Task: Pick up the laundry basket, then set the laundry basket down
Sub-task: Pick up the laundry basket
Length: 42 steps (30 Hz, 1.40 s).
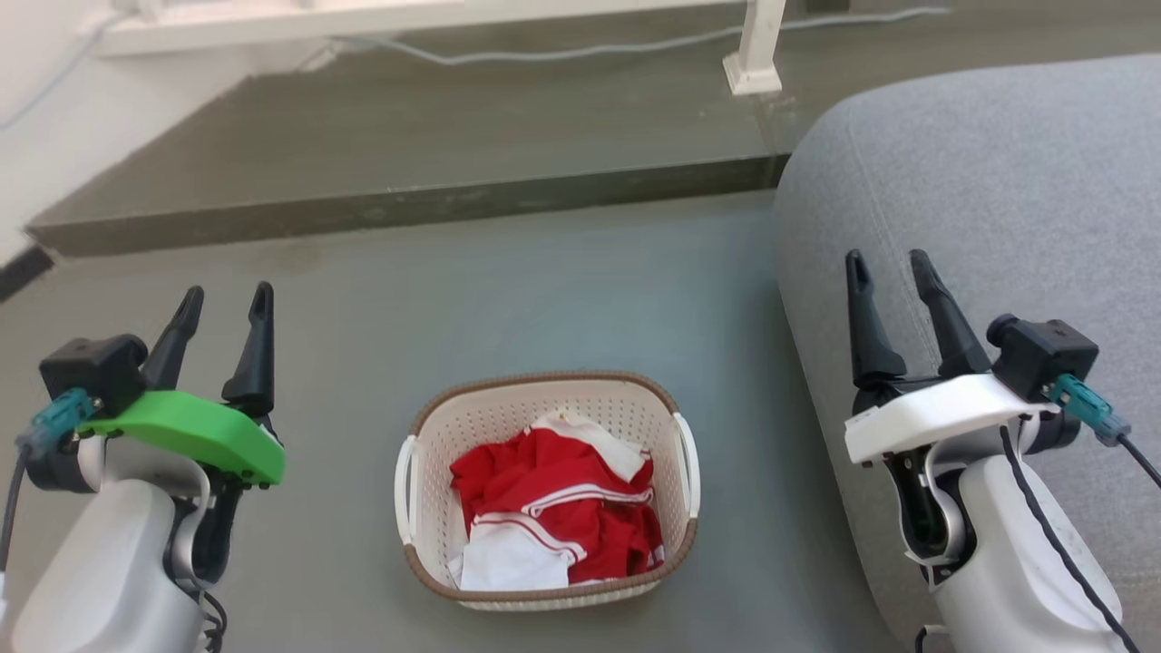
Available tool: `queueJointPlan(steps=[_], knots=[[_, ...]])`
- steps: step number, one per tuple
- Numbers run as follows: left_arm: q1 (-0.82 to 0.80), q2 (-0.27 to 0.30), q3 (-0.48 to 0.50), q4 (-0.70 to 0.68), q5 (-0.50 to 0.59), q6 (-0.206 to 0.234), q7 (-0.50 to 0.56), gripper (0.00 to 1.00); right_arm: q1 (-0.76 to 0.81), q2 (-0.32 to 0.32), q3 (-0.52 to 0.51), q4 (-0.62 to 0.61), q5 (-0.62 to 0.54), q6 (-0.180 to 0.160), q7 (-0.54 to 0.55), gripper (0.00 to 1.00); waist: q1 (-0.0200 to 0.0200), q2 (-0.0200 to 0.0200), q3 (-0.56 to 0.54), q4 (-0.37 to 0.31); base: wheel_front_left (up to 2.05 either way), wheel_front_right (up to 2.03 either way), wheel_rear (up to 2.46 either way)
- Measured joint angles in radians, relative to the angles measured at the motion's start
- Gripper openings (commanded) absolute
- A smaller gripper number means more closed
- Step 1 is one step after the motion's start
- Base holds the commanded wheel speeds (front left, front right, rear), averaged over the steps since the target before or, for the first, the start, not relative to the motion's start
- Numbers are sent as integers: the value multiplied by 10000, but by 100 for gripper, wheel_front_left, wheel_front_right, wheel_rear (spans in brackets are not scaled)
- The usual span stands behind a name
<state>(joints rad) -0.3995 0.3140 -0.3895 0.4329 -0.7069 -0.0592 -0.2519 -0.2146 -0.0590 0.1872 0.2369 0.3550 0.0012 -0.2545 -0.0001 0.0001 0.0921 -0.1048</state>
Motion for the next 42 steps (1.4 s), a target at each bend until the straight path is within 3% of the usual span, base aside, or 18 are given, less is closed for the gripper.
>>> queueJointPlan(steps=[15,42], knots=[[1537,-487,859,-1563,1093,201,0,100,415,21,-192,-316,-408,167,0,100,0,0,-183,77,0,0,0],[2714,-1053,1674,-2504,2002,61,0,100,622,65,-334,-368,-569,426,0,100,0,0,14,13,0,0,0]])
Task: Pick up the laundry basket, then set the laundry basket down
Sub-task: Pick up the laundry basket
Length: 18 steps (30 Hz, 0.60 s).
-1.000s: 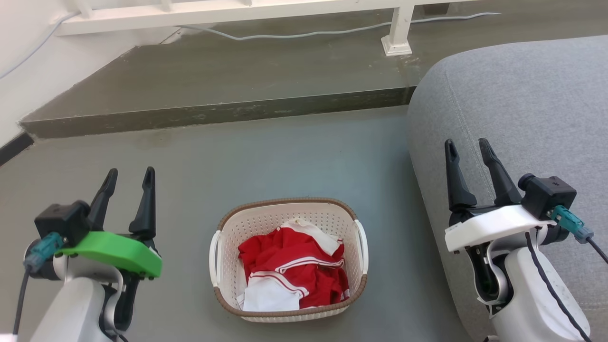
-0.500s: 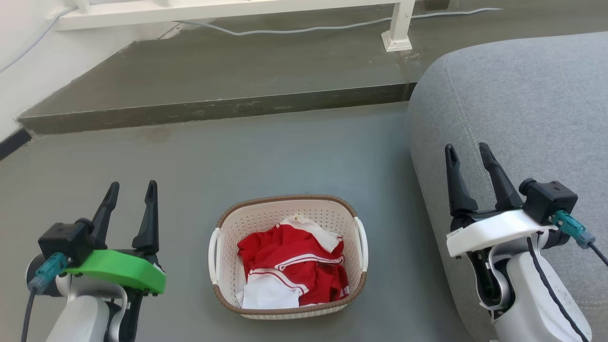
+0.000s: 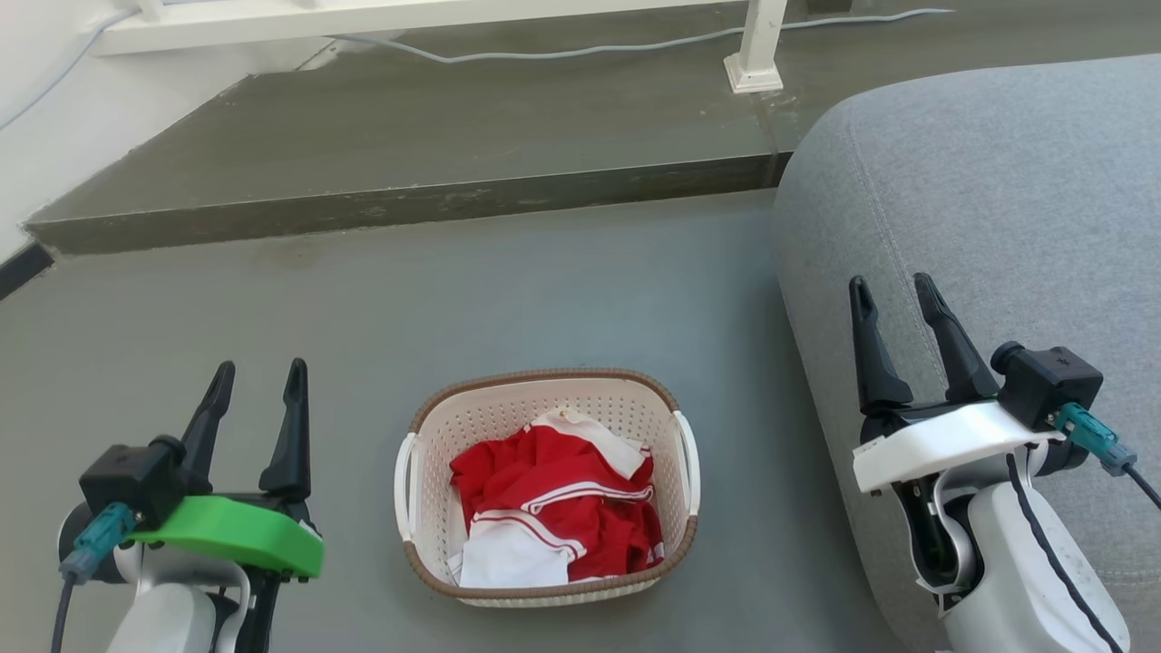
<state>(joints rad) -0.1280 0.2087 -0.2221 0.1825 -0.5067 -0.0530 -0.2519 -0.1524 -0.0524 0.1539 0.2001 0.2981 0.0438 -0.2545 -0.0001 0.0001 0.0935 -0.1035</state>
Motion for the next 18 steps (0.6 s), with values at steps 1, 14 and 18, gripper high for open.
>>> queueJointPlan(steps=[1,14,18], knots=[[57,-2,13,-17,27,-10,0,100,8,0,-6,2,0,0,0,100,0,0,16,-3,0,0,0],[157,111,12,-96,290,-265,0,100,34,36,52,121,17,-12,0,100,0,0,948,-74,0,0,0],[128,222,-21,-31,291,-359,0,100,1,36,201,301,232,-17,0,100,0,0,1434,-86,0,0,0]])
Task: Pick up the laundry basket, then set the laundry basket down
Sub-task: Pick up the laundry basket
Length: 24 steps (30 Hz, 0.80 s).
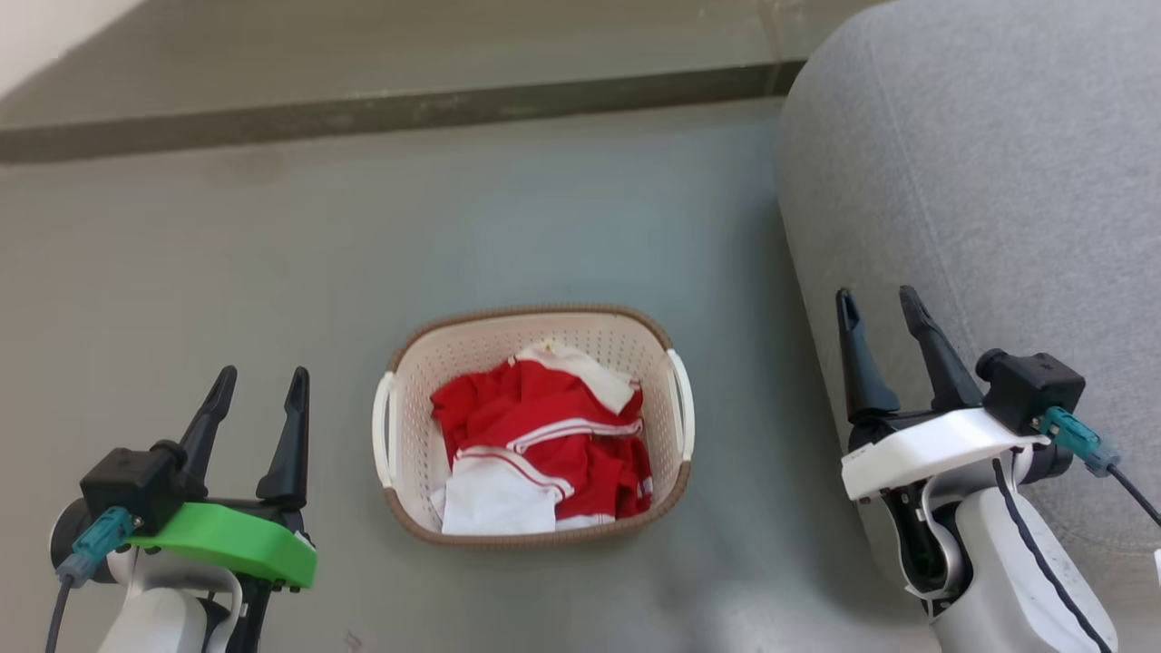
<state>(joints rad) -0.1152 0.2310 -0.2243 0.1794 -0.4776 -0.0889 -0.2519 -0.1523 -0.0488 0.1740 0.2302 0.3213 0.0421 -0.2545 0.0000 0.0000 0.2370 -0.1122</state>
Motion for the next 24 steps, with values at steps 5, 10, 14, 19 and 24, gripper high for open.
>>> queueJointPlan(steps=[5,10,14,19,24], knots=[[-370,42,-84,230,-19,-102,0,100,-296,6,188,240,261,-48,0,100,0,0,663,1,0,0,0],[-1092,48,-263,780,-105,-209,56,100,-825,2,217,577,470,-259,0,100,1,0,1355,35,0,0,0],[-1589,102,-347,1220,-140,-270,159,100,-1338,0,334,899,537,-339,0,100,1,0,1917,72,0,0,0],[-2361,215,-403,1766,-422,-313,353,100,-1943,-4,604,1546,579,-439,0,100,1,0,2632,112,0,0,0],[-3182,297,-619,2236,-474,-339,499,100,-2446,-10,752,2236,796,-533,0,100,2,0,3346,147,0,0,0]])
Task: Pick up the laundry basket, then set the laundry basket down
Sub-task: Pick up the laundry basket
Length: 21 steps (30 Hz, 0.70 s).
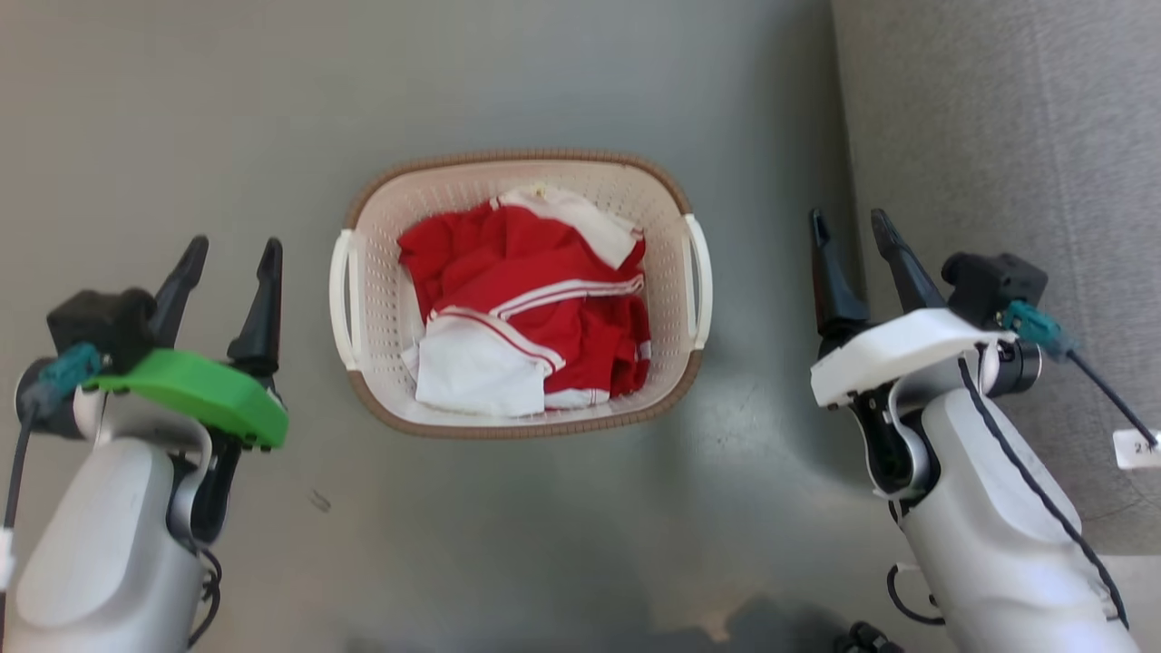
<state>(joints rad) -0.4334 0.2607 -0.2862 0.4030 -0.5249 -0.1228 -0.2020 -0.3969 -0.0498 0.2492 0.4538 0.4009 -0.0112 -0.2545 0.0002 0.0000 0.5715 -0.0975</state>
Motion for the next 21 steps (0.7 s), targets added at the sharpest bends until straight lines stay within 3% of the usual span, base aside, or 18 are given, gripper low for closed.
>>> queueJointPlan(steps=[21], knots=[[-2590,-171,-1406,1921,-558,-17,694,100,-2585,-84,1501,2761,1110,-79,35,100,0,0,2534,220,0,0,0]])
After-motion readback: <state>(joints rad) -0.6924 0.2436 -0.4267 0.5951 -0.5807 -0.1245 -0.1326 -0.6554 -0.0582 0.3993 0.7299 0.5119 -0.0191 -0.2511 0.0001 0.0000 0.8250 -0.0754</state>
